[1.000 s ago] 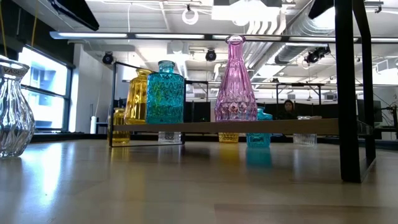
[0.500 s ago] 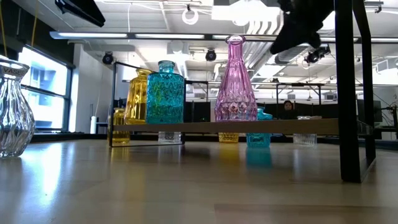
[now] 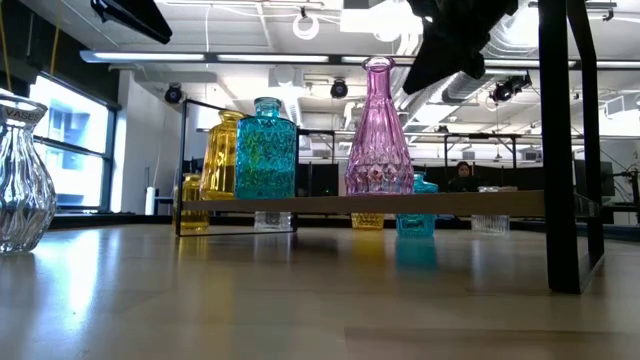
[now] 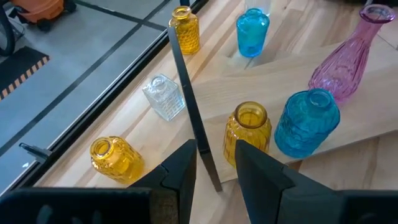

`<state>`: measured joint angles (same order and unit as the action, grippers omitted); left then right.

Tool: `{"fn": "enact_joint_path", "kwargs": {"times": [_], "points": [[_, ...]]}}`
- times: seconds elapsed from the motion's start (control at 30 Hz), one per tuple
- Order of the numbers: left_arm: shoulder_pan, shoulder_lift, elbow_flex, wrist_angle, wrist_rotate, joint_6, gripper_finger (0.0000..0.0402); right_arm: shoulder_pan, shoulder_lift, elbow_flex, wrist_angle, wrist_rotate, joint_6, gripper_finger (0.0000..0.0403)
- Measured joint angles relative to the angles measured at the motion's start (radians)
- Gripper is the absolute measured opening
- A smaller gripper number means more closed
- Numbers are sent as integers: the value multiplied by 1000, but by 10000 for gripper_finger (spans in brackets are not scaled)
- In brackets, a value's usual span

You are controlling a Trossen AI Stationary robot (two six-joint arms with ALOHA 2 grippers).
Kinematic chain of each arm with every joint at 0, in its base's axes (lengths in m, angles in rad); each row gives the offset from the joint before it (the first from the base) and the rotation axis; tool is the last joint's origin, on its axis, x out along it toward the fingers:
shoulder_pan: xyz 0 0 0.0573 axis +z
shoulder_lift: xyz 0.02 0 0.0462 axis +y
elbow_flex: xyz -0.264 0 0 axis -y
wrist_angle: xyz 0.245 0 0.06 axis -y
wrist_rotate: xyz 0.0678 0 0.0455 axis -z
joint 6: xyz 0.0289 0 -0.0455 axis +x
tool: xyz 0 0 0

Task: Sort vases onto shelf
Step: Put the top right pink crystal vase on the shelf

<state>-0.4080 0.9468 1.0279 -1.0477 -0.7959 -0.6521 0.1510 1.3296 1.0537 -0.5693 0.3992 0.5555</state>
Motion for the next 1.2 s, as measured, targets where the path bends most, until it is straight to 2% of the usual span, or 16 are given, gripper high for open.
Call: {"fn": "enact_joint_path", "kwargs": {"times": [0.3, 0.9, 1.2], "points": [[0, 0, 0, 0, 0, 1, 104, 36, 85, 41, -16, -26, 43, 0], [0, 0, 0, -1, 0, 12, 104, 35, 99, 41, -25, -88, 101, 0], [0, 0, 0, 0, 0, 13, 104, 35, 156, 41, -2, -123, 103, 0]]}}
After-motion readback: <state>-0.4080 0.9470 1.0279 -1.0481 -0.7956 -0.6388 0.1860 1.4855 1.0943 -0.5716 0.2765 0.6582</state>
